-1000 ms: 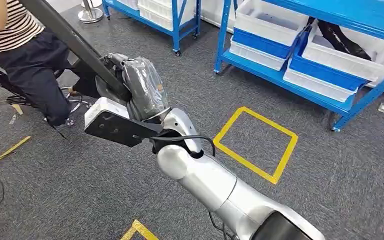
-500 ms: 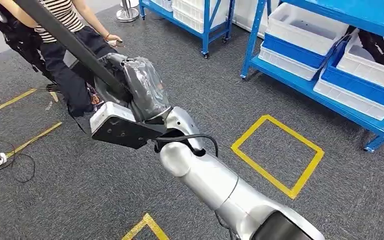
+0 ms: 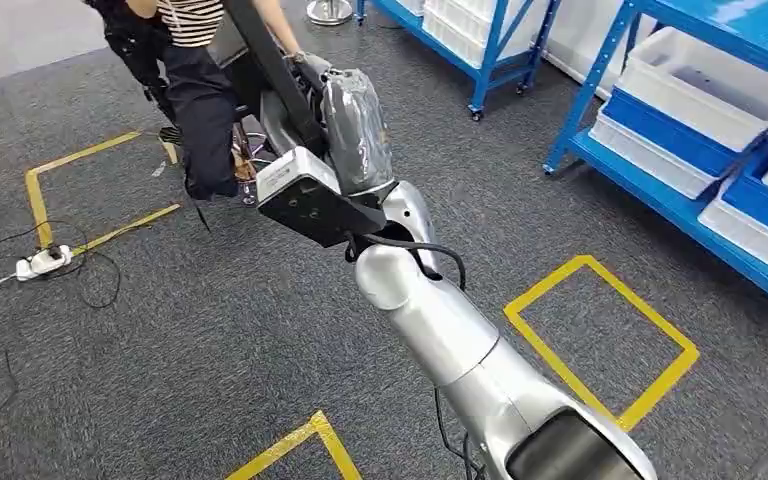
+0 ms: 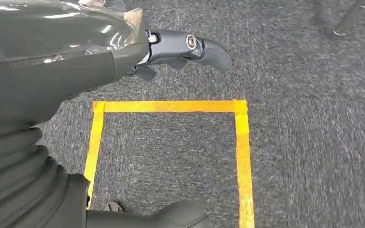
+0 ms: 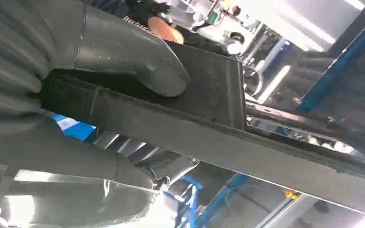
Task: Take the parts from the cabinet and place them on the table.
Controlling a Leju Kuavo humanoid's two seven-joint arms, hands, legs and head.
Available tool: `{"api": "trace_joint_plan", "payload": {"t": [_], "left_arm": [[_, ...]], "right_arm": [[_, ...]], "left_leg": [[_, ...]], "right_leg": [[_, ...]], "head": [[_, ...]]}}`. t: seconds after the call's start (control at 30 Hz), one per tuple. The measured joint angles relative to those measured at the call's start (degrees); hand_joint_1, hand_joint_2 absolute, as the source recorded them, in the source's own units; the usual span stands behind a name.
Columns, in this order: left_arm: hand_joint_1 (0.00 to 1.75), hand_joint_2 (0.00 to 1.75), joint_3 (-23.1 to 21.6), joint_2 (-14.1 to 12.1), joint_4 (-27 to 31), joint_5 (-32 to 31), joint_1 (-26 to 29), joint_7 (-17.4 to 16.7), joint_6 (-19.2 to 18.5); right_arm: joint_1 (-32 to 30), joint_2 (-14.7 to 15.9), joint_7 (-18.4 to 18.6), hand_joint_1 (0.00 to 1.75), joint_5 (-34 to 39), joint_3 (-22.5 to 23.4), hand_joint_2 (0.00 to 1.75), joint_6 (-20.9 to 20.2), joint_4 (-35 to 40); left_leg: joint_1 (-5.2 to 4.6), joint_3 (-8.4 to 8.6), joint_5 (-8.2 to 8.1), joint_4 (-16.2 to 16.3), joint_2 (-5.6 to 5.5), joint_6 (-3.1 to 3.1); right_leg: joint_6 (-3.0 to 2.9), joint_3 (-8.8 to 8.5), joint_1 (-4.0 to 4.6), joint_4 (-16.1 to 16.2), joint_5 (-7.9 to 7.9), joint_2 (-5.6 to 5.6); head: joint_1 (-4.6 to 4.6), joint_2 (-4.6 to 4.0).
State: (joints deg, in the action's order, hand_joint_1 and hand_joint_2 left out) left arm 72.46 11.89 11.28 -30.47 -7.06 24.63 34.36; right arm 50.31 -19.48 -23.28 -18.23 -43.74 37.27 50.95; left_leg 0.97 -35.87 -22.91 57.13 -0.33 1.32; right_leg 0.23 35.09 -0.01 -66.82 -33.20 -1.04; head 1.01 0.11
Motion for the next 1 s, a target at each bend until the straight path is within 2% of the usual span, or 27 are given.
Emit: {"api": "trace_joint_plan", "payload": {"t": [0.03, 0.07, 0.1, 0.13, 0.17, 0.2, 0.23, 0.27, 0.37, 0.4, 0.43, 0.47, 0.5, 0.53, 0.57, 0.6, 0.63, 0.67, 0.7, 0.73, 0.77, 0.8, 0.87, 0.9, 0.93, 0.97, 1.0], "left_arm": [[0.00, 1.75, -0.02, 0.00, 0.00, -0.24, 0.01, 0.00, 0.04], [0.00, 1.75, -0.02, 0.02, 0.00, -0.33, 0.02, -0.09, 0.20], [0.00, 1.75, -0.02, 0.02, 0.00, -0.39, 0.03, -0.30, 0.39], [0.00, 1.75, -0.04, 0.02, 0.00, -0.57, 0.05, -0.56, 0.46], [0.00, 1.75, -0.04, 0.02, 0.00, -0.88, 0.05, -0.92, 0.52], [0.00, 1.75, -0.09, 0.04, 0.00, -0.90, 0.04, -1.16, 0.50], [0.00, 1.75, -0.13, 0.11, 0.00, -0.90, 0.05, -1.27, 0.48], [0.00, 1.75, -0.17, 0.20, 0.00, -1.01, -0.03, -1.42, 0.39], [0.00, 1.75, -0.52, 0.26, -0.02, -1.38, 0.27, -1.99, 0.35], [0.00, 1.75, -0.55, 0.24, -0.02, -1.42, 0.37, -2.16, 0.35], [0.00, 1.75, -0.63, 0.11, 0.00, -1.49, 0.40, -2.23, 0.35], [0.00, 1.75, -0.76, 0.11, 0.00, -1.49, 0.38, -2.25, 0.35], [0.00, 1.75, -0.92, 0.09, 0.00, -1.53, 0.28, -2.36, 0.31], [0.00, 1.75, -0.98, 0.02, 0.00, -1.53, 0.19, -2.45, 0.33], [0.00, 1.75, -1.03, 0.07, 0.00, -1.55, 0.19, -2.73, 0.35], [0.00, 1.75, -1.03, 0.02, 0.00, -1.57, 0.22, -3.06, 0.39], [0.00, 1.75, -1.01, -0.08, 0.00, -1.57, 0.24, -3.47, 0.46], [0.00, 1.75, -1.01, -0.18, 0.00, -1.60, 0.30, -3.58, 0.50], [0.00, 1.75, -1.01, -0.33, 0.00, -1.66, 0.27, -3.67, 0.52], [0.00, 1.75, -1.03, -0.37, 0.00, -1.71, 0.21, -3.71, 0.52], [0.00, 1.75, -1.05, -0.15, -0.02, -1.79, 0.04, -3.74, 0.50], [0.00, 1.75, -1.05, -0.22, 0.00, -1.84, -0.01, -3.80, 0.52], [0.00, 1.75, -1.05, -0.20, -0.02, -1.99, 0.00, -4.28, 0.74], [0.00, 1.75, -1.05, -0.17, 0.00, -2.06, -0.01, -4.74, 1.14], [0.00, 1.75, -1.09, -0.05, 0.00, -2.25, 0.01, -5.60, 1.73], [0.00, 1.75, -1.14, 0.00, 0.00, -2.52, -0.01, -6.39, 2.43], [0.00, 1.75, -1.27, 0.04, 0.00, -2.93, -0.06, -7.14, 3.35]], "right_arm": [[-0.09, 0.09, -0.15, 1.75, -0.15, 0.49, 1.75, 0.02, -0.44], [-0.23, 0.15, -0.29, 1.75, -0.26, 0.99, 1.75, 0.11, -0.90], [-0.45, 0.24, -0.33, 1.75, -0.35, 1.66, 1.75, 0.35, -1.33], [-0.66, 0.33, -0.33, 1.75, -0.70, 2.29, 1.75, 0.67, -1.62], [-0.87, 0.39, -0.24, 1.75, -1.47, 2.96, 1.75, 1.05, -1.84], [-1.21, 0.39, 0.11, 1.75, -2.72, 3.66, 1.75, 1.11, -1.86], [-1.72, 0.39, 0.66, 1.75, -4.27, 4.47, 1.75, 1.09, -1.75], [-2.53, 0.44, 1.37, 1.75, -6.28, 5.42, 1.75, 0.96, -1.56], [-5.45, 0.74, 3.25, 1.75, -10.53, 7.95, 1.75, 0.31, 0.04], [-6.26, 0.66, 3.74, 1.75, -11.30, 8.55, 1.75, 0.09, 0.70], [-7.03, 0.64, 4.39, 1.75, -12.47, 9.22, 1.75, -0.33, 1.56], [-7.74, 0.64, 4.93, 1.75, -13.74, 9.81, 1.75, -0.87, 2.59], [-8.67, 0.70, 5.40, 1.75, -14.86, 10.58, 1.75, -1.46, 3.62], [-9.54, 0.83, 5.84, 1.75, -15.43, 11.26, 1.75, -1.93, 4.31], [-10.37, 0.90, 6.23, 1.75, -15.84, 11.87, 1.75, -2.47, 4.74], [-11.34, 0.94, 6.54, 1.75, -16.39, 12.42, 1.75, -2.98, 5.24], [-12.43, 0.92, 6.60, 1.75, -17.13, 13.07, 1.75, -3.69, 6.11], [-13.23, 0.90, 6.60, 1.75, -17.64, 13.43, 1.75, -4.02, 6.80], [-13.71, 0.88, 6.60, 1.75, -17.88, 13.77, 1.75, -4.33, 7.34], [-13.96, 0.85, 6.60, 1.75, -18.03, 14.06, 1.75, -4.35, 7.71], [-14.14, 0.85, 6.60, 1.75, -18.16, 14.45, 1.75, -4.39, 8.26], [-14.17, 0.92, 6.64, 1.75, -18.27, 14.80, 1.75, -4.44, 8.65], [-14.62, 0.85, 6.78, 1.75, -18.84, 15.00, 1.75, -4.72, 9.16], [-14.88, 0.79, 6.95, 1.75, -19.19, 15.17, 1.75, -5.01, 9.35], [-15.35, 0.70, 6.97, 1.75, -19.72, 15.52, 1.75, -5.38, 9.66], [-15.77, 0.52, 6.86, 1.75, -20.09, 15.74, 1.75, -5.62, 9.90], [-16.18, 0.66, 6.56, 1.75, -20.46, 16.11, 1.75, -6.05, 10.09]], "left_leg": [[-0.09, -0.10, 0.03, 0.01, -0.84, 0.14], [-0.21, -0.14, 0.06, 0.01, -1.60, 0.22], [-0.30, -0.15, 0.09, 0.02, -2.45, 0.26], [-0.40, -0.15, 0.12, 0.03, -3.32, 0.30], [-0.47, -0.13, 0.17, 0.04, -4.22, 0.30], [-0.53, -0.08, 0.22, 0.05, -5.05, 0.32], [-0.38, -0.17, 0.26, 0.02, -5.68, 0.26], [-0.85, -0.24, 0.34, 0.29, -6.40, 0.00], [-0.37, -0.61, 0.77, -0.09, -7.88, -0.72], [-0.56, -0.77, 0.82, -0.06, -8.38, -1.12], [-0.79, -1.39, -0.21, 1.07, -4.75, -1.20], [-0.84, -2.53, -2.13, 3.73, -2.18, -1.53], [-0.62, -4.48, -4.35, 7.86, -0.86, -1.91], [-0.37, -6.94, -6.58, 12.95, -0.26, -2.24], [-0.15, -9.00, -7.82, 16.91, 0.02, -2.58], [0.11, -9.79, -7.75, 18.30, 0.17, -2.84], [0.36, -9.06, -6.46, 16.76, 0.28, -3.04], [0.52, -7.08, -4.45, 13.04, 0.56, -3.12], [0.61, -4.19, -2.17, 7.85, 1.40, -3.20], [0.60, -1.14, -0.37, 2.90, 3.35, -3.29], [-0.01, 0.35, -0.66, 0.46, 6.08, -3.22], [0.13, 0.08, -0.41, 0.47, 4.49, -2.31], [-0.27, -0.26, -0.45, 0.57, 3.50, -1.63], [-0.30, -0.25, -0.28, 0.36, 2.73, -1.13], [0.13, -0.01, 0.00, 0.03, 2.07, -0.59], [0.05, -0.02, 0.07, 0.04, 1.47, -0.21], [0.00, -0.11, 0.15, 0.04, 0.76, 0.27]], "right_leg": [[-0.18, 2.74, 0.02, -5.54, -1.81, 0.58], [-0.09, 4.55, 0.02, -8.87, -2.49, 0.80], [0.10, 5.10, 0.02, -9.45, -2.16, 0.85], [0.34, 4.34, 0.05, -7.24, -0.80, 0.94], [0.57, 2.34, 0.08, -2.56, 1.38, 1.23], [0.55, -0.32, 0.19, 3.31, 3.86, 2.18], [0.24, -2.50, 0.28, 8.20, 5.67, 4.41], [-0.31, -2.82, 0.40, 9.36, 6.06, 5.07], [-0.60, -3.25, 0.61, 9.36, 6.24, 3.35], [-1.06, -3.43, 0.23, 10.04, 6.71, 2.68], [-1.38, -3.67, -0.15, 10.41, 6.98, 2.01], [-1.47, -3.72, -0.19, 10.47, 6.94, 1.59], [-1.50, -3.80, -0.12, 10.47, 6.91, 0.99], [-1.64, -3.81, -0.05, 10.46, 6.80, 0.21], [-1.67, -3.80, -0.06, 10.45, 6.76, -0.58], [-1.70, -3.79, -0.09, 10.45, 6.72, -1.25], [-1.74, -3.80, -0.11, 10.43, 6.64, -1.91], [-1.59, -3.86, -0.18, 10.41, 6.50, -2.46], [-1.34, -4.01, -0.26, 10.39, 6.31, -2.98], [-0.99, -4.22, -0.26, 10.31, 6.07, -3.43], [-0.55, -4.21, 0.65, 10.10, 5.67, -3.81], [-0.33, -4.32, 0.75, 10.11, 5.55, -4.24], [-0.09, -4.55, 0.76, 10.24, 5.47, -5.32], [0.28, -4.76, 0.76, 10.19, 5.24, -6.03], [0.70, -4.09, 0.19, 9.53, 4.54, -4.78], [0.49, -3.32, 0.10, 7.26, 3.19, -2.05], [0.07, -0.99, 0.00, 2.18, 0.94, -0.12]], "head": [[-0.09, 0.00], [-0.07, 0.00], [-0.02, 0.00], [-0.13, 0.00], [-0.20, 0.00], [-0.18, 0.00], [-0.20, 0.00], [0.00, 0.00], [-0.15, 0.00], [-0.13, 0.00], [-0.09, 0.00], [0.30, 0.00], [0.37, 0.00], [0.26, 0.00], [0.39, 0.00], [0.41, 0.00], [0.44, 0.00], [0.44, 0.00], [0.44, 0.00], [0.48, 0.00], [0.66, 0.00], [0.19, 0.00], [-0.20, 0.00], [-0.17, 0.00], [-0.15, 0.00], [-0.26, 0.00], [-0.29, 0.00]]}}
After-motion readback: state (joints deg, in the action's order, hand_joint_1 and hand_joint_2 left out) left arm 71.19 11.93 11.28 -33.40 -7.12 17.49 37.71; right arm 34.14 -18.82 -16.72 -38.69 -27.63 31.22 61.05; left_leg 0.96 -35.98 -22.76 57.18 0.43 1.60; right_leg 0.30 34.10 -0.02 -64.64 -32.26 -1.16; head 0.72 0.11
